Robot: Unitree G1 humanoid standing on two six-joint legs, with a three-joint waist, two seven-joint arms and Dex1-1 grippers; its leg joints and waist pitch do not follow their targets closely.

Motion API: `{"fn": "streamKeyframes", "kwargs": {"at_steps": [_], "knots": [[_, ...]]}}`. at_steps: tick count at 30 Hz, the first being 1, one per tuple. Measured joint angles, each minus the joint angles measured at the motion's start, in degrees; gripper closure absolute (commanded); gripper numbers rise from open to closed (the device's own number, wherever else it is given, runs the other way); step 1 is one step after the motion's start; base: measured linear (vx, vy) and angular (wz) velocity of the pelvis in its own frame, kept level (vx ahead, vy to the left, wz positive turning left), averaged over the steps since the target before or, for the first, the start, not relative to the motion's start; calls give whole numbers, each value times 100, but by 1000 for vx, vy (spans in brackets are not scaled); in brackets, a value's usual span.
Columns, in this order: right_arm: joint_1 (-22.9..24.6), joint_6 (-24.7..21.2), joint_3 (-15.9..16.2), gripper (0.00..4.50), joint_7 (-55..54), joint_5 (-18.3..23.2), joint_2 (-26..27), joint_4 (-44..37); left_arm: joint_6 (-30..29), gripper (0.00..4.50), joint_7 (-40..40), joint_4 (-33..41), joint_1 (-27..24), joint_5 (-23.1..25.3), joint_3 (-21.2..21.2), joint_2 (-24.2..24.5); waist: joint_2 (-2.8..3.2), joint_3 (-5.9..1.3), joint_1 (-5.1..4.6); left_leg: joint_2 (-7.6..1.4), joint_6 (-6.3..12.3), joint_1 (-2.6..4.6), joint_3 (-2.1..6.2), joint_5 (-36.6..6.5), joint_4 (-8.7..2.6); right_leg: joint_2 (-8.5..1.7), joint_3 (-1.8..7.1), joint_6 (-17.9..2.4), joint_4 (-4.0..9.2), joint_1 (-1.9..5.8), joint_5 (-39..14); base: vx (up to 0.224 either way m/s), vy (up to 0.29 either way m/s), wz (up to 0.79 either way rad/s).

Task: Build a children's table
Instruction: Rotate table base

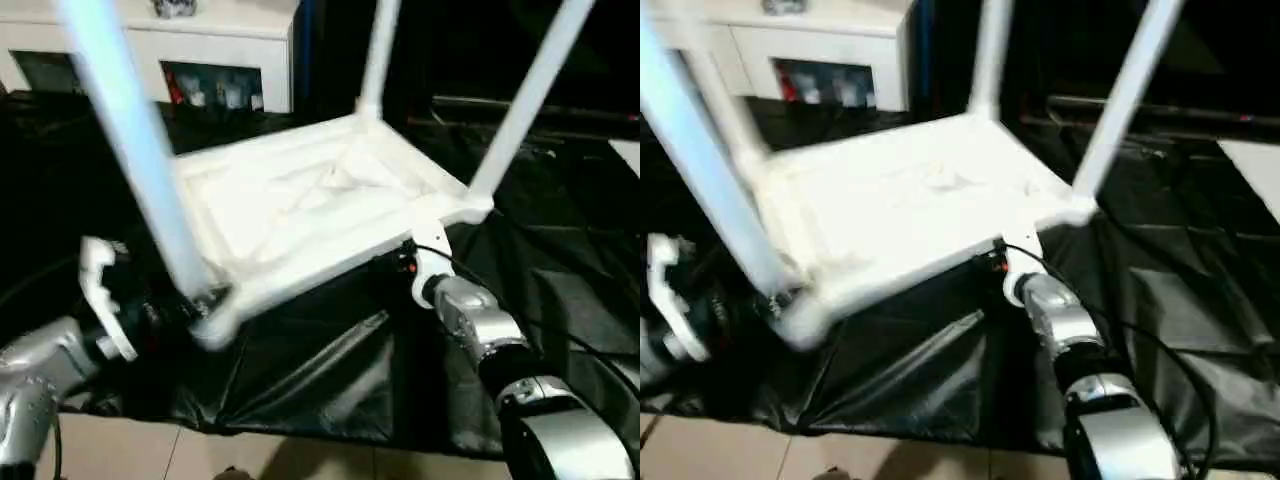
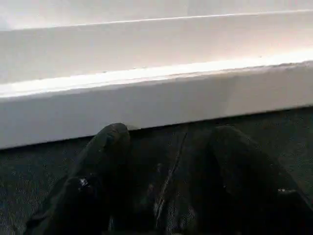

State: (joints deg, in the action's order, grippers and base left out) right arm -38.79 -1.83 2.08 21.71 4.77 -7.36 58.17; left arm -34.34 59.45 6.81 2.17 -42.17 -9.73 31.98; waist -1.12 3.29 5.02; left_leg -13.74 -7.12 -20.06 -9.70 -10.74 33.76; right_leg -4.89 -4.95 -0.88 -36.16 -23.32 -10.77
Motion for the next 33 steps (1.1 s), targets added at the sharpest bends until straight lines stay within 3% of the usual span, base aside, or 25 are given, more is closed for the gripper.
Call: {"fn": "streamKeyframes", "kwargs": {"at_steps": [8,19,21,28,33], "knots": [[-114,252,86,140,294,-79,249,200,-471,2,75,715,4,-338,527,-188,-45,9,-90,-5,-2,9,3,1,0,14,6,-14,-1,-9,11,0,0,0],[-170,519,232,140,826,-203,597,333,-585,2,-296,798,569,-287,1110,-803,-67,4,-59,-4,-2,7,1,1,6,17,20,-16,-1,-10,12,0,0,0],[-167,589,219,140,806,-222,562,391,-336,2,-453,509,944,44,1321,-1096,-67,4,-5,-4,-3,7,1,1,6,18,20,-18,-1,-9,14,0,0,0],[-165,651,132,140,746,-207,399,390,635,2,-1228,-555,1845,1301,1895,-1489,-62,5,12,-4,-4,11,5,3,7,28,34,-19,-4,-9,33,0,0,0],[-69,699,-86,140,887,-98,-5,184,1143,2,-1614,-1138,2171,1905,2000,-1659,-48,7,25,3,-5,10,2,3,11,43,77,-18,-2,-9,49,0,0,0]]}}
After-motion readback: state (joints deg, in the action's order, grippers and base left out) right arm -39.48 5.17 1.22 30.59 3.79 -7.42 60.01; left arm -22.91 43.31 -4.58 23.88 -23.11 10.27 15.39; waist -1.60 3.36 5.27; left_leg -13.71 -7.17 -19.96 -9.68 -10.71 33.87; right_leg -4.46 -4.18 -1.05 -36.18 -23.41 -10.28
